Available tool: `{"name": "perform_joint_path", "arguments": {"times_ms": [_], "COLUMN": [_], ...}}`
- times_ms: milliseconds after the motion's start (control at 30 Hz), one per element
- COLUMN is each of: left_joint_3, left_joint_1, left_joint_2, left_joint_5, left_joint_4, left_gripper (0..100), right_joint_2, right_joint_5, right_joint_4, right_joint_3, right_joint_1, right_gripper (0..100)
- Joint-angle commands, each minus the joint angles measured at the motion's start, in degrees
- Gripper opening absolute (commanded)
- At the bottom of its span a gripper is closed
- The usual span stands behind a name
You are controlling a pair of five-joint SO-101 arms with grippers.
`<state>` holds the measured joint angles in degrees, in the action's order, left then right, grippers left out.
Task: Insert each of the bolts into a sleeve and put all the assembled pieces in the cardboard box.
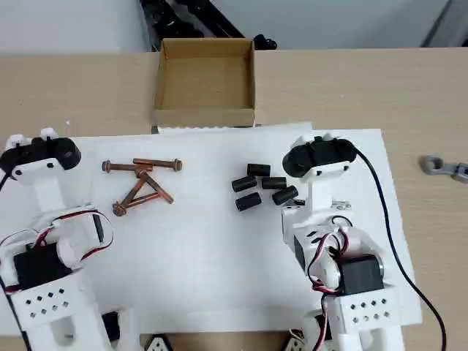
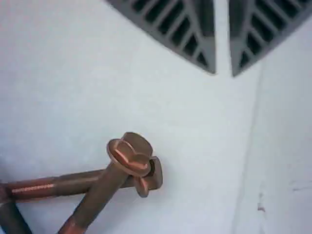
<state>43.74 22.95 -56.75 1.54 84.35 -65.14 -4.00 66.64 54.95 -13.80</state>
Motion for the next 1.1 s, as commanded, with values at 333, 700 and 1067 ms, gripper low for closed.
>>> {"name": "perform_joint_path", "arguments": {"times_ms": [333,700,1067], "left_joint_3": [-0.3,-0.1,-0.1], "left_joint_1": [-0.5,-0.5,-0.4], "left_joint_2": [0.2,0.2,0.3], "left_joint_5": [-6.7,-6.5,-6.5], "left_joint_4": [-5.9,-5.8,-4.7], "left_gripper": [0,0,0], "right_joint_2": [0.3,0.2,0.4], "right_joint_5": [-0.5,-0.5,-0.5], "right_joint_4": [0.0,-0.2,0.3], "right_joint_3": [-2.8,-2.8,-2.9], "right_joint_1": [0.0,-0.1,-0.2], "right_gripper": [0.3,0.4,0.4]}}
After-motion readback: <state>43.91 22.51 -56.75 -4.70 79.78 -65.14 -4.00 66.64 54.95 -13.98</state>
